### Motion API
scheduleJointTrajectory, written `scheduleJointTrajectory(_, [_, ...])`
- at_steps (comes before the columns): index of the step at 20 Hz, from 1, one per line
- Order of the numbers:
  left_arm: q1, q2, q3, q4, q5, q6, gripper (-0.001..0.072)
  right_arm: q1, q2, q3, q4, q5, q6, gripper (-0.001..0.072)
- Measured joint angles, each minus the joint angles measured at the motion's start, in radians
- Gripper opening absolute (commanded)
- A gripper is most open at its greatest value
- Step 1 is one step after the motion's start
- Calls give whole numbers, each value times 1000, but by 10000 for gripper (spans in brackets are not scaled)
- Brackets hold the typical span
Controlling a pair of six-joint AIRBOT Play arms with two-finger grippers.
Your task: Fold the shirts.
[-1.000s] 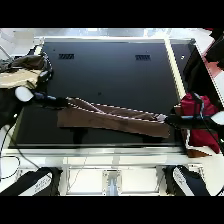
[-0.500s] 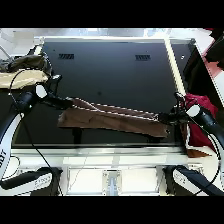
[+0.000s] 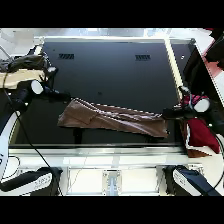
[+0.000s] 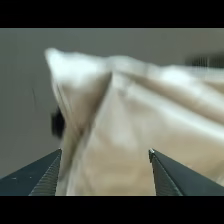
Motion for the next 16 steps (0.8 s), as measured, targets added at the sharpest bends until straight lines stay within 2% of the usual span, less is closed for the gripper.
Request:
scheduleJointTrajectory(2, [-1, 27, 50, -59, 53, 1, 624, -6, 115, 54, -65, 23, 8, 414])
scheduleJointTrajectory(4, [-8, 48, 97, -139, 95, 14, 625, -41, 256, 69, -124, -20, 70, 520])
scheduleJointTrajectory(6, [-34, 58, 130, -197, 114, 46, 625, -108, 391, 25, -167, -106, 194, 519])
scheduleJointTrajectory(8, [-79, 62, 148, -230, 124, 86, 625, -187, 488, -74, -174, -177, 352, 478])
scheduleJointTrajectory(10, [-129, 60, 158, -246, 131, 118, 625, -259, 520, -188, -116, -219, 435, 479])
scheduleJointTrajectory(11, [-153, 58, 161, -247, 132, 133, 625, -283, 511, -232, -51, -229, 422, 492])
scheduleJointTrajectory(15, [-205, 50, 167, -224, 135, 158, 624, -332, 312, -304, 194, -189, 225, 634])
scheduleJointTrajectory(16, [-211, 49, 168, -218, 135, 161, 624, -337, 243, -300, 229, -159, 184, 634])
